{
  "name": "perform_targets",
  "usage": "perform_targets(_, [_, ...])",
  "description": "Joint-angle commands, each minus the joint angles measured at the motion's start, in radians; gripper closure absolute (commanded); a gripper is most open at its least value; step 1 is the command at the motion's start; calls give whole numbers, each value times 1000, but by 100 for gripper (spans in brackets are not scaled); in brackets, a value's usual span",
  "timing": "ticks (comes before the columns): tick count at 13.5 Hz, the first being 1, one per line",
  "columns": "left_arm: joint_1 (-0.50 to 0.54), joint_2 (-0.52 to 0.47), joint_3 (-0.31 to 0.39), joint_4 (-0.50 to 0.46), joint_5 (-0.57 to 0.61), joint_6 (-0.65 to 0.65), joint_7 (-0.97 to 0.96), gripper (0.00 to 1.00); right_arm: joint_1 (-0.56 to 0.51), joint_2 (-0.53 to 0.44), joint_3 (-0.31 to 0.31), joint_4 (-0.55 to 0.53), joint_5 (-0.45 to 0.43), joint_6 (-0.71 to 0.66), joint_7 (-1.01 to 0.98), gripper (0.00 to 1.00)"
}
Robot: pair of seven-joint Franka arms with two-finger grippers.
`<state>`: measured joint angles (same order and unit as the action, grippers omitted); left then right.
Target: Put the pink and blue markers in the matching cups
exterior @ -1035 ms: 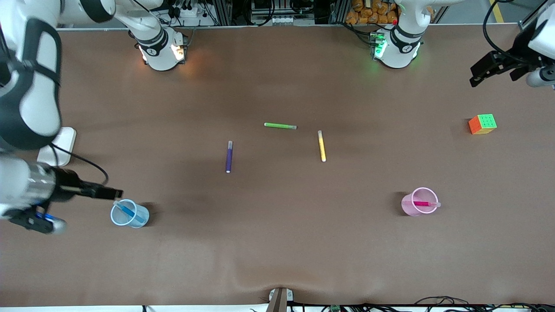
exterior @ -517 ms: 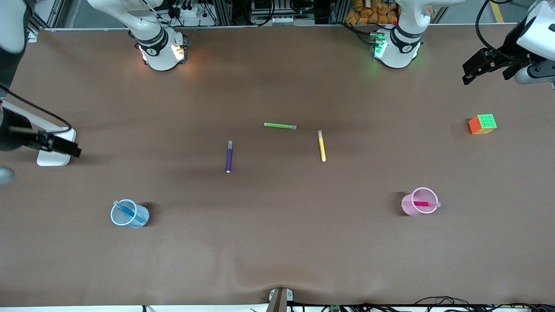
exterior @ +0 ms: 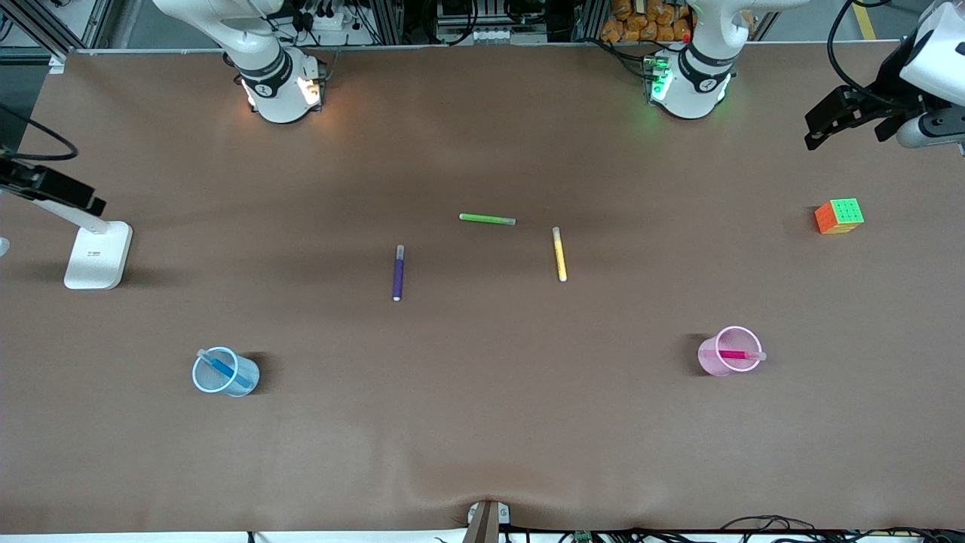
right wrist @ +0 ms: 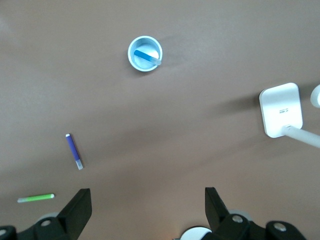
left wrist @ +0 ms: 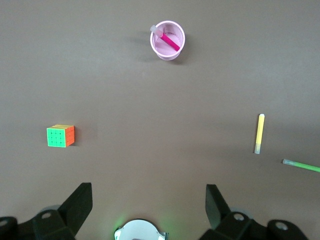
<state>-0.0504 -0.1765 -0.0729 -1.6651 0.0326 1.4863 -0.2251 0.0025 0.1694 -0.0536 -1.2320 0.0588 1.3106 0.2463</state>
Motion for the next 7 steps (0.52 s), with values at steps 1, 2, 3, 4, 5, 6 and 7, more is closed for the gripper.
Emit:
perform_targets(1, [-8, 26, 4, 33, -7, -4, 12, 0, -16, -218, 8, -340, 23, 175, -2, 0])
perform_targets(2, [-6, 28, 4, 31, -3, -9, 12, 0, -15, -219, 9, -342, 16, 179, -5, 0])
perform_targets(3, [0, 29, 4, 31, -3, -9, 13, 0, -16, -217, 9, -337, 16, 177, -5, 0])
perform_targets(4, [1, 29, 4, 31, -3, -12, 13, 0, -15, -217, 9, -337, 16, 171, -5, 0])
perform_targets(5, [3, 29, 5, 33, -3, -12, 13, 0, -9, -215, 12, -330, 9, 170, -5, 0])
perform_targets(6, [4, 28, 8, 33, -3, -14, 16, 0, 0, -206, 14, -284, -3, 164, -4, 0])
perform_targets(7, [4, 28, 10, 34, -3, -12, 18, 0, 10, -194, 15, -233, -32, 109, 8, 0])
